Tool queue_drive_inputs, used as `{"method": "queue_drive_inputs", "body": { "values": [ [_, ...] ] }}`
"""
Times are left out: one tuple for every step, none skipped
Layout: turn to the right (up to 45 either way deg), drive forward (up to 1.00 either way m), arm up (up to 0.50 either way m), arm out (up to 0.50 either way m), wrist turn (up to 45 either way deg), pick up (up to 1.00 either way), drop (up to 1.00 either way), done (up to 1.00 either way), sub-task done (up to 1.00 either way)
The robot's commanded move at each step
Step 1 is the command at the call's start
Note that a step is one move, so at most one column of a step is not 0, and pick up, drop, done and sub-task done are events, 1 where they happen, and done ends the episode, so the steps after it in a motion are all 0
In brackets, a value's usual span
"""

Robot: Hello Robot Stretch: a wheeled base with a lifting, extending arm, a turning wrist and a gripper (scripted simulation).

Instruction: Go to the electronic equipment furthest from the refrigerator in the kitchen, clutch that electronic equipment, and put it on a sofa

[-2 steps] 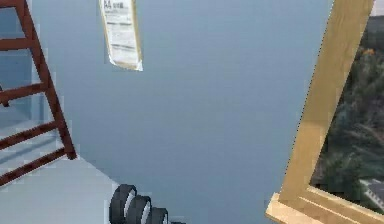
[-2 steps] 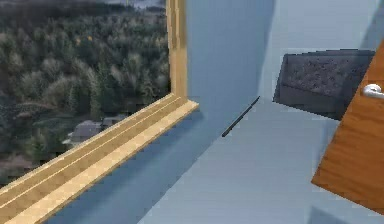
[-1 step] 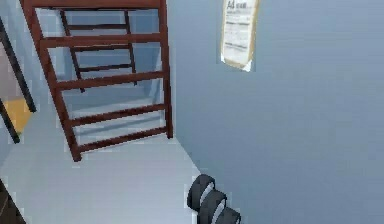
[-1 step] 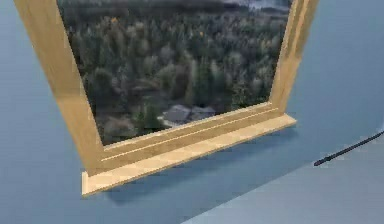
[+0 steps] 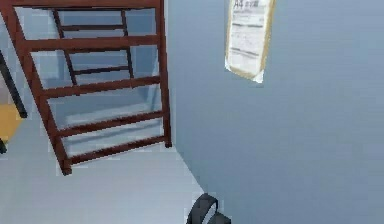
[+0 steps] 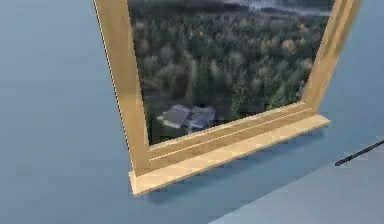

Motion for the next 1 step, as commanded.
{"method": "queue_drive_inputs", "body": {
  "values": [
    [-24.0,0.00,0.00,0.00,0.0,0.00,0.00,0.00,0.00]
  ]
}}
